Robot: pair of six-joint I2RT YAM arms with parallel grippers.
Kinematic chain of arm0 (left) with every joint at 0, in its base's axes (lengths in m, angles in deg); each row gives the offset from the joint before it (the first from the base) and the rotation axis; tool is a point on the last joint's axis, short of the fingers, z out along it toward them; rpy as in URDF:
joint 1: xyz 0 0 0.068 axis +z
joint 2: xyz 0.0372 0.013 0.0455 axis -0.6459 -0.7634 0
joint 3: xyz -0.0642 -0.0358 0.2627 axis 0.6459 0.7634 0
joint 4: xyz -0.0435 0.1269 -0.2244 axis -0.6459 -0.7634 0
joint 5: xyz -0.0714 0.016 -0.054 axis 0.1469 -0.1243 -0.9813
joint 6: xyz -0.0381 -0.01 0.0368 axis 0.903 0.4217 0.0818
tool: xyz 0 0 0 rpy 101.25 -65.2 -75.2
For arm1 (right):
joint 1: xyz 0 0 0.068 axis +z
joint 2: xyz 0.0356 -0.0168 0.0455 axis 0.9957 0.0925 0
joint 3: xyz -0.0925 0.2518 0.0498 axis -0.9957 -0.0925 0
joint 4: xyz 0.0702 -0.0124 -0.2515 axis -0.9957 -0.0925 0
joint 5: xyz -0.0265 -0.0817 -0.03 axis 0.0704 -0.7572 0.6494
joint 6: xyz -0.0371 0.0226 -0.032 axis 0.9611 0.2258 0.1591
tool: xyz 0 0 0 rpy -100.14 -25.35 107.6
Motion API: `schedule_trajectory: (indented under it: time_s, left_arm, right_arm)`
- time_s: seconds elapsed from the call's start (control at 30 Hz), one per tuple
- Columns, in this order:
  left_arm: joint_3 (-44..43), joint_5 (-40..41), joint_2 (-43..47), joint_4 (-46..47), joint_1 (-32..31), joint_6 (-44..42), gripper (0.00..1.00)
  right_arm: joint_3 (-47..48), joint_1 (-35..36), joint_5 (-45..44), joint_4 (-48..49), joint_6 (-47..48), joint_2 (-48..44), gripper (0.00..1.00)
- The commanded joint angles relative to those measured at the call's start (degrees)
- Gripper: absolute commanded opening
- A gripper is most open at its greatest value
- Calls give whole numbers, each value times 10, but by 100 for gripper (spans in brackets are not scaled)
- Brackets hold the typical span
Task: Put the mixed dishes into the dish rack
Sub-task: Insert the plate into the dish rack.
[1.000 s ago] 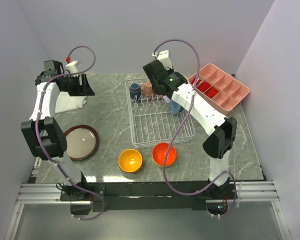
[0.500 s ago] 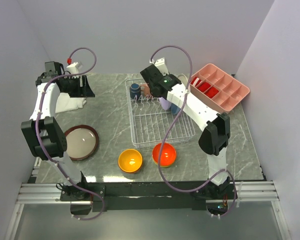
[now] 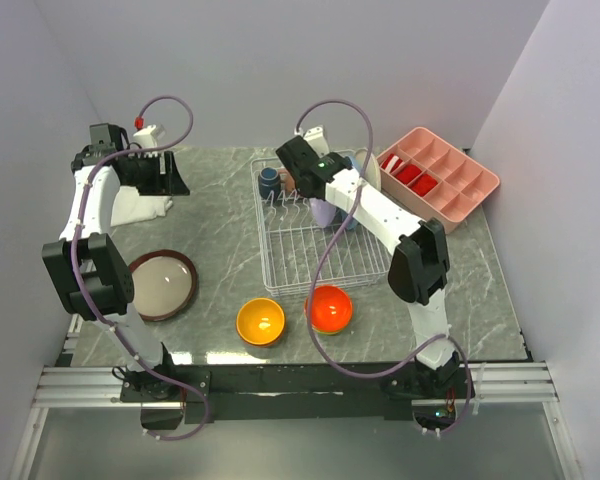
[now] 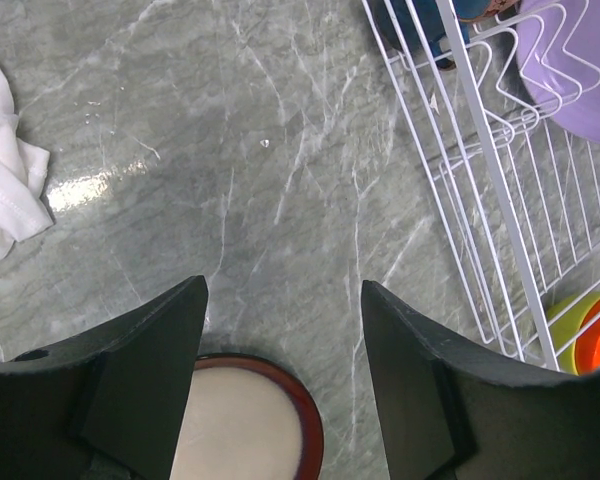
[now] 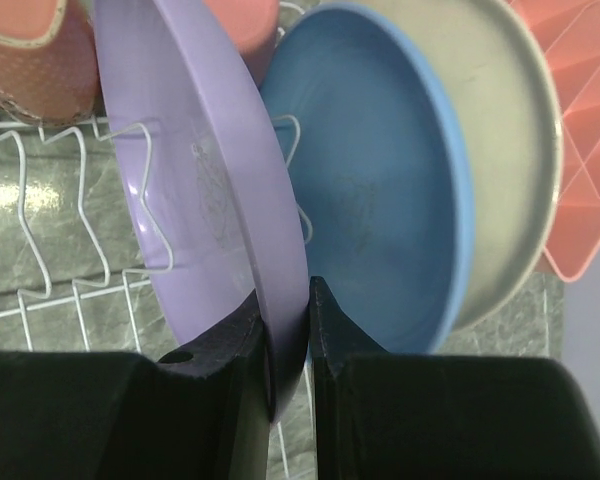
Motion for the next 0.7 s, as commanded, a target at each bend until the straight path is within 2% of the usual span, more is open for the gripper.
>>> schedule_trajectory:
  time_s: [0.0,0.03,0.07,0.1,0.13,0.2,0.33,0.47,0.5,0.53,0.67]
  left_arm:
    - [10,-9,8,3,2,-6,71]
    - [12,-6,8,1,2,-10,71]
    - [17,3,8,-1,1,-17,72]
    - [19,28,8,-8,2,-24,73]
    - [20,41,8,-16,2,-33,74]
    - [24,59,5,-51,9,-79,75]
    - [30,89,1,-111,36,-152,77]
    - [46,120,-7,-146,98,-205,77]
    - [49,126,-12,-169,108,-219,77]
    - [53,132,-17,-182,115,-233,76]
    - [103,172,-34,-192,153,-262,75]
  right_arm:
    - [11,-11,4,-35,27,12,28]
    - [10,-10,16,-36,38,-1,52]
    - [5,-11,27,-38,40,-11,71]
    - [4,-9,29,-39,41,-21,87]
    - [4,-9,33,-40,45,-33,91]
    - [6,-7,39,-46,53,-71,96]
    - [9,-3,47,-59,62,-117,98]
    - [-4,-1,100,-61,62,-149,100]
    - [-5,-2,123,-60,73,-156,100]
    - [-7,-1,183,-57,85,-159,100]
    - [13,-1,289,-47,100,-156,100]
